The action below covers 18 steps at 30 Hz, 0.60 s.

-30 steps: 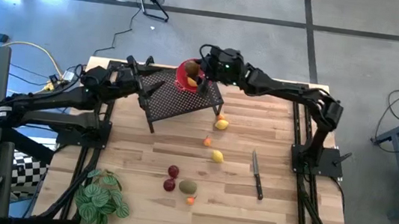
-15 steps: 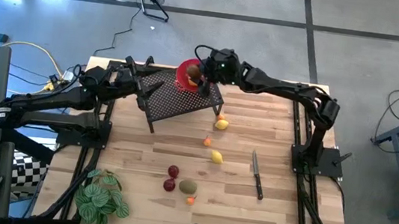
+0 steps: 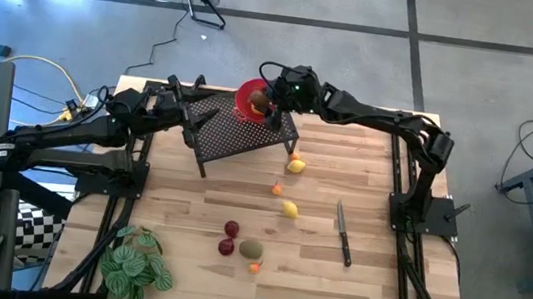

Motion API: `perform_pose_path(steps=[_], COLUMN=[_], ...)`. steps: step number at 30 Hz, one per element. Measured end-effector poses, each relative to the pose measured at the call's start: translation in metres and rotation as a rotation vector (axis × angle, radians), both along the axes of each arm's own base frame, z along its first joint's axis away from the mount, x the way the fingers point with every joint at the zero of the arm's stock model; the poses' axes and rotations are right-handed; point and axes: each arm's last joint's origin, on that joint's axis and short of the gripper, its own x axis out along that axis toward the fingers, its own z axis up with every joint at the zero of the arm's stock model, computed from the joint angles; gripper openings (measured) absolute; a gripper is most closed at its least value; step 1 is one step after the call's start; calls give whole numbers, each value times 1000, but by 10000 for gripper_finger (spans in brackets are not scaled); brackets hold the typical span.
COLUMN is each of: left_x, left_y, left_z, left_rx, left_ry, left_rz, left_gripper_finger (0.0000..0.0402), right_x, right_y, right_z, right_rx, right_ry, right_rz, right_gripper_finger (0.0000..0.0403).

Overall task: Pick & Place Fruit
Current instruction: Put the top kiwi into the red strainer bowl on the shelf, then put the top lemon into the red strainer bowl on the shelf

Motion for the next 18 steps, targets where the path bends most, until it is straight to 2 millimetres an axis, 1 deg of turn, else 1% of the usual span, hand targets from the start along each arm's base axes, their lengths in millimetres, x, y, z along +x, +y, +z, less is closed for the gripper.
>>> perform_pose_path(steps=[5, 9, 11, 15, 18], left_x=[0, 0, 0, 0, 0], left_y=[0, 0, 0, 0, 0], left_z=[0, 0, 0, 0, 0], left_rx=[0, 0, 0, 0, -1], left_ry=[0, 0, 0, 0, 3], left_rz=[0, 0, 0, 0, 0], left_gripper_finger=[220, 220, 220, 220, 220], right_x=[0, 0, -3, -13, -25], right_y=[0, 0, 0, 3, 5], right_z=[0, 3, 10, 31, 48], right_rx=[-8, -65, -88, -144, -177], right_ry=[2, 3, -8, -47, -62], right_rz=[4, 2, -5, -15, -15], right_gripper_finger=[285, 284, 281, 274, 268])
